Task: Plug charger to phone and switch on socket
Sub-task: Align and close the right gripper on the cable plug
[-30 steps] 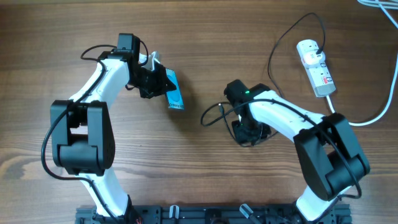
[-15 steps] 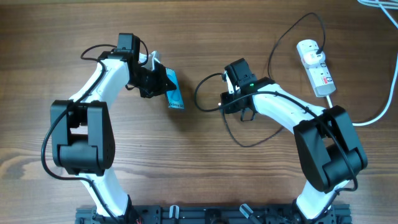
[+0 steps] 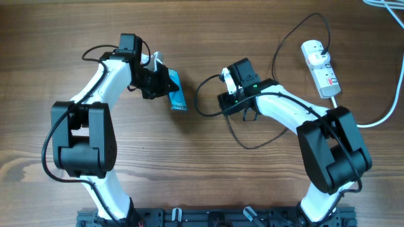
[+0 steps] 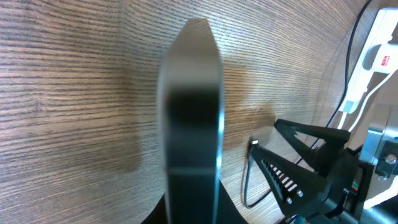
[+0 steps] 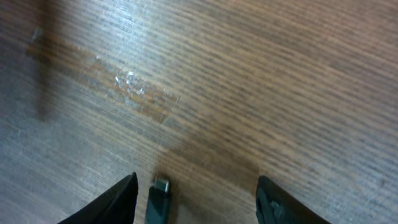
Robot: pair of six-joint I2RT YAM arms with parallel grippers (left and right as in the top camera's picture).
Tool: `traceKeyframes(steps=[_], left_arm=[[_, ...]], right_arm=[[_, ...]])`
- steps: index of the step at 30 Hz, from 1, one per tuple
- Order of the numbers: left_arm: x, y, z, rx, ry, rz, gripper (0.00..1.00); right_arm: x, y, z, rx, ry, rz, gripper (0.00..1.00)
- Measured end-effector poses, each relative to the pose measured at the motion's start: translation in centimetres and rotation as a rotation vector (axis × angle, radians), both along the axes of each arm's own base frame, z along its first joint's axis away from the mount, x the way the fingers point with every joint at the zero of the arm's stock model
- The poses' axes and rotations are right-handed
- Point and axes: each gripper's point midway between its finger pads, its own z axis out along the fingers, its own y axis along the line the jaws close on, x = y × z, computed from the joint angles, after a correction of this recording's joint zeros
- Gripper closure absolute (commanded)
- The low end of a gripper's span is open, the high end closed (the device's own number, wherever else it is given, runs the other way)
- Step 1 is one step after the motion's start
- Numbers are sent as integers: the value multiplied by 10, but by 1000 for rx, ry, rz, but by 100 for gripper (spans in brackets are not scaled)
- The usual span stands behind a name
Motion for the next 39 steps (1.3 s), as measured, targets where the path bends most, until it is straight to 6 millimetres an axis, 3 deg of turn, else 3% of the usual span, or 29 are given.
traceKeyframes(steps=[2, 9, 12, 16, 20, 25, 28, 31, 33, 39], left_arm=[[0, 0, 0, 0, 0, 0, 95], [0, 0, 0, 0, 0, 0, 94], [0, 0, 0, 0, 0, 0, 94], [0, 0, 0, 0, 0, 0, 94], [0, 0, 0, 0, 0, 0, 94], [0, 0, 0, 0, 0, 0, 94], [0, 0, 0, 0, 0, 0, 94], [0, 0, 0, 0, -1, 0, 94], [0, 0, 0, 0, -1, 0, 94], [1, 0, 0, -1, -6, 0, 94]], right_arm=[[-3, -2, -1, -5, 20, -10, 53], [-17, -4, -2, -9, 86, -16, 51], [-21, -3, -2, -14, 98, -14, 55], [-29, -16, -4, -83, 133, -98, 55], [-35, -33, -5, -172, 146, -135, 45], [-37, -17, -2, -83, 160, -54, 44], [-22, -16, -2, -83, 94, -99, 42], [9, -18, 0, -95, -44, -147, 29], [17, -13, 2, -75, -84, -123, 26], [-5, 4, 0, -21, -5, 77, 25]])
